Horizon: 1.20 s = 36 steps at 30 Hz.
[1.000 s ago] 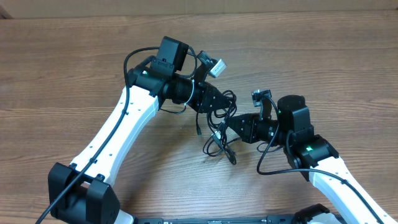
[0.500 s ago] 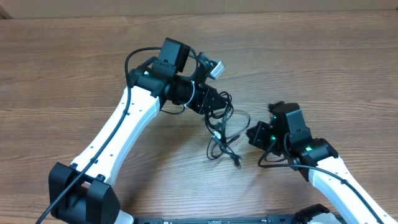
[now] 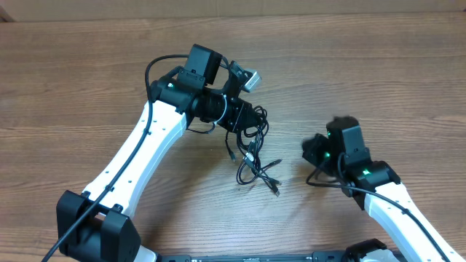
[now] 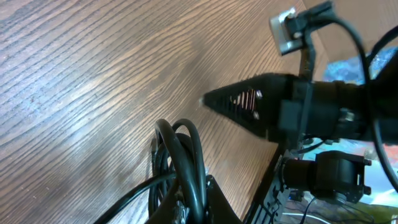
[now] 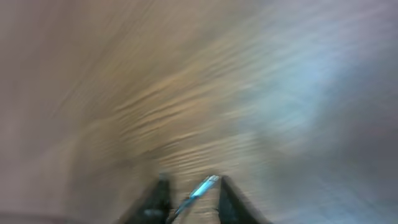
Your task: Untangle cables
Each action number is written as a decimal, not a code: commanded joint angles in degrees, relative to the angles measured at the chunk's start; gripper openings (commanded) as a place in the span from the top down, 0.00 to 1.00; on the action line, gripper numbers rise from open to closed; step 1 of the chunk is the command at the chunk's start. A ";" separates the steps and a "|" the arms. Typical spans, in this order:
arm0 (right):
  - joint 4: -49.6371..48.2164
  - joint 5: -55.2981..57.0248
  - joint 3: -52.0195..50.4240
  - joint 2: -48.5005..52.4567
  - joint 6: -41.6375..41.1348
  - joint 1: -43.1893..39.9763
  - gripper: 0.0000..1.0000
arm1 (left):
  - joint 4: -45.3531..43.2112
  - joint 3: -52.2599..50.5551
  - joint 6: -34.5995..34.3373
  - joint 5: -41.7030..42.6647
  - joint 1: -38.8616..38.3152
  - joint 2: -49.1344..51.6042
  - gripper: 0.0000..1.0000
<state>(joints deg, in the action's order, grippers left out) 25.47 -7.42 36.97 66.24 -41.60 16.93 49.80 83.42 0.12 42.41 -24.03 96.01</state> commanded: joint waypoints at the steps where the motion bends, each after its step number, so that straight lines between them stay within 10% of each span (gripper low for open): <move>1: -4.52 -19.91 0.13 0.02 18.12 0.37 0.67 | 0.02 1.07 -0.35 -0.02 -0.11 -0.87 0.96; 31: -14.67 -27.15 0.13 3.41 23.65 4.02 0.81 | 0.04 1.07 -0.28 12.70 -0.11 -0.87 0.96; 36: -14.71 -27.17 0.13 4.31 23.63 4.02 0.96 | 0.04 1.07 -0.28 12.68 -0.11 -0.87 0.96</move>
<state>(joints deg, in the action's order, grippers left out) 10.90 -35.59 36.97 69.71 -18.63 20.67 49.80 83.42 -0.05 51.05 -24.03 96.01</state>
